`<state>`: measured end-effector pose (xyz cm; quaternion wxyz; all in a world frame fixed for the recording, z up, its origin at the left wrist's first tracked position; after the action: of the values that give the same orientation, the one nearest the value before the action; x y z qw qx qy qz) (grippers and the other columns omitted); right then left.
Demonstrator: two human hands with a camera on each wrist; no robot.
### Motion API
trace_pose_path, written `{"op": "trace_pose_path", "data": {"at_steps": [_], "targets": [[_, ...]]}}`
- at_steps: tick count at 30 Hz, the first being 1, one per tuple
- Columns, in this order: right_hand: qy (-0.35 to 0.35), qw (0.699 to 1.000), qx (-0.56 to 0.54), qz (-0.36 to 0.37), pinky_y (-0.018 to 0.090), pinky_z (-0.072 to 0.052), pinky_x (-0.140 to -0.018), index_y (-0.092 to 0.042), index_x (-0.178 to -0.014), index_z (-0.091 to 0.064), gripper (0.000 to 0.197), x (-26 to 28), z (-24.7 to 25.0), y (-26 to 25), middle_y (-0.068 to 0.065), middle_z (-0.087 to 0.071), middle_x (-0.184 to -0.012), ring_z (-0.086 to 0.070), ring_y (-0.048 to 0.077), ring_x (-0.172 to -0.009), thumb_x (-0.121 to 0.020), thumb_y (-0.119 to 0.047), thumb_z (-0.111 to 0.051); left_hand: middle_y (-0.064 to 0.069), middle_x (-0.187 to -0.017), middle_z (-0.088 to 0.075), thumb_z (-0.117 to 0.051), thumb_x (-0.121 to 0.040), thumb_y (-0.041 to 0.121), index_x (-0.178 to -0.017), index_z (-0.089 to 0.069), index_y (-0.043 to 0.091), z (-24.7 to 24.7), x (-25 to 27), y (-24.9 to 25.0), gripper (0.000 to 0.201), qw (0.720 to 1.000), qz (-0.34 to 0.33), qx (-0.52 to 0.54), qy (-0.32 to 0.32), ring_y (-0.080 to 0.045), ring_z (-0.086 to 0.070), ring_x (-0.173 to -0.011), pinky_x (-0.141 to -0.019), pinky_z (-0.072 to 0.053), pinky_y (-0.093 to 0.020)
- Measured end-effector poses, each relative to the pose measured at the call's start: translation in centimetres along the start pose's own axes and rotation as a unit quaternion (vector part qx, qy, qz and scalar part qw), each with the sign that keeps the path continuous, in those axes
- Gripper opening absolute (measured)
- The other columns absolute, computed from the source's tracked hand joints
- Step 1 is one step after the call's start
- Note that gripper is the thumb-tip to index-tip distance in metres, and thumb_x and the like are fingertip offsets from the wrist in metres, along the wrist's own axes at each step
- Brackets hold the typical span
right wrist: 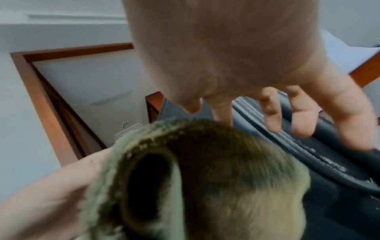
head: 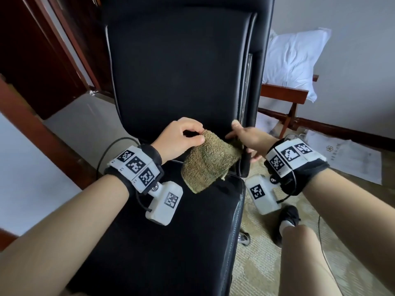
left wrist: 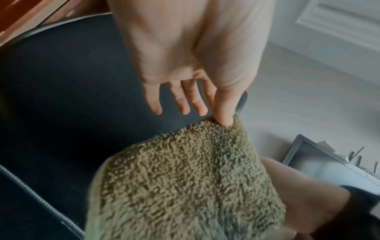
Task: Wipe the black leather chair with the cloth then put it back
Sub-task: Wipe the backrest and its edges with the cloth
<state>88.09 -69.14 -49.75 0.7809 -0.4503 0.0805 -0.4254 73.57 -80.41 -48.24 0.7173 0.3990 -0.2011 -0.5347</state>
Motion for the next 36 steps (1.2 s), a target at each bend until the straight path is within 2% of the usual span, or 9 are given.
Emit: {"op": "trace_pose_path", "data": {"at_steps": [3, 6, 8, 10, 13, 20, 24, 29, 36], "targets": [[-0.117, 0.99, -0.079, -0.018, 0.04, -0.037, -0.1, -0.02, -0.101, -0.066, 0.067, 1.3, -1.7, 0.1, 0.004, -0.055, -0.116, -0.049, 0.019, -0.104, -0.092, -0.063, -0.015, 0.011, -0.112, -0.059, -0.065, -0.085, 0.009, -0.093, -0.067, 0.016, -0.3, 0.5, 0.1, 0.011, 1.0, 0.0, 0.015, 0.004, 0.0, -0.053, -0.104, -0.089, -0.035, -0.003], [-0.259, 0.92, -0.294, 0.015, 0.028, -0.051, -0.086, -0.017, -0.107, -0.063, 0.063, 2.2, -3.5, 0.0, 0.003, -0.068, -0.109, -0.064, 0.016, -0.1, -0.083, -0.063, -0.029, -0.002, -0.099, -0.068, -0.062, -0.088, 0.009, -0.101, -0.066, 0.007, -0.4, 1.0, 0.4, 0.013, 0.994, 0.028, 0.099, 0.034, -0.01, -0.063, -0.093, -0.087, -0.048, -0.02], [-0.257, 0.912, -0.315, 0.052, 0.024, -0.052, -0.084, -0.017, -0.114, -0.057, 0.054, 2.4, -4.0, -0.1, 0.001, -0.066, -0.114, -0.063, 0.014, -0.102, -0.075, -0.052, -0.043, -0.002, -0.09, -0.069, -0.062, -0.088, 0.01, -0.094, -0.065, 0.008, 0.0, 1.1, 0.8, 0.007, 0.99, 0.039, 0.115, 0.07, -0.009, -0.063, -0.083, -0.081, -0.049, -0.023], [-0.223, 0.921, -0.309, 0.086, 0.033, -0.049, -0.094, -0.014, -0.118, -0.055, 0.05, 2.0, -4.3, -0.3, 0.006, -0.064, -0.118, -0.061, 0.02, -0.106, -0.073, -0.037, -0.058, 0.0, -0.088, -0.069, -0.063, -0.087, 0.013, -0.09, -0.065, 0.013, 0.6, 0.9, 1.0, 0.003, 0.987, 0.044, 0.11, 0.107, -0.008, -0.063, -0.083, -0.078, -0.05, -0.022], [-0.173, 0.926, -0.321, 0.101, 0.03, -0.054, -0.085, -0.015, -0.106, -0.062, 0.025, 1.5, -4.3, -0.3, 0.003, -0.07, -0.103, -0.067, 0.016, -0.095, -0.081, -0.014, -0.064, 0.005, -0.085, -0.067, -0.065, -0.086, 0.018, -0.086, -0.066, 0.017, 1.5, 0.8, 1.1, 0.001, 0.976, 0.06, 0.133, 0.159, -0.005, -0.062, -0.08, -0.067, -0.047, -0.019], [-0.144, 0.918, -0.356, 0.095, 0.02, -0.055, -0.061, -0.01, -0.087, -0.065, 0.01, 2.0, -5.5, -0.4, -0.003, -0.072, -0.074, -0.068, 0.009, -0.067, -0.088, -0.004, -0.056, -0.007, -0.103, -0.068, -0.067, -0.086, 0.021, -0.09, -0.066, 0.017, 3.0, 0.6, 0.4, 0.005, 0.93, 0.142, 0.252, 0.227, -0.022, -0.064, -0.101, -0.092, -0.051, -0.042], [-0.097, 0.915, -0.379, 0.101, 0.022, -0.055, -0.054, -0.009, -0.083, -0.057, 0.013, 2.1, -4.7, -1.1, -0.001, -0.069, -0.06, -0.065, 0.01, -0.054, -0.091, 0.0, -0.051, -0.007, -0.112, -0.065, -0.058, -0.092, 0.025, -0.107, -0.06, 0.012, 2.6, 1.3, 0.0, 0.019, 0.914, 0.161, 0.339, 0.151, -0.021, -0.062, -0.104, -0.084, -0.053, -0.034], [-0.114, 0.915, -0.372, 0.102, 0.022, -0.053, -0.05, -0.008, -0.081, -0.059, 0.015, 2.4, -3.9, -1.9, 0.001, -0.068, -0.058, -0.065, 0.011, -0.051, -0.093, -0.004, -0.051, -0.01, -0.124, -0.059, -0.046, -0.094, 0.039, -0.123, -0.056, 0.012, 0.8, 2.8, -1.4, 0.041, 0.891, 0.242, 0.383, -0.029, -0.027, -0.056, -0.113, -0.097, -0.044, -0.044], [-0.116, 0.93, -0.341, 0.077, 0.031, -0.057, -0.065, -0.009, -0.096, -0.059, 0.016, 1.4, -4.1, -1.7, 0.007, -0.068, -0.077, -0.066, 0.019, -0.067, -0.091, 0.002, -0.049, -0.007, -0.125, -0.059, -0.042, -0.097, 0.016, -0.132, -0.043, 0.029, -0.7, 4.3, -1.9, 0.037, 0.857, 0.188, 0.475, -0.068, -0.029, -0.062, -0.108, -0.078, -0.054, -0.053]]}}
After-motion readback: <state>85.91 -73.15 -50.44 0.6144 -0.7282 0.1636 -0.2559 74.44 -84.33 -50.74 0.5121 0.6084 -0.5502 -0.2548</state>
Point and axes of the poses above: each hand's wrist, its own x-axis away from the middle knuckle, its own z-axis out of the back of the hand, y = z × x, the point moved 3 cm from there along -x, towards the middle knuckle
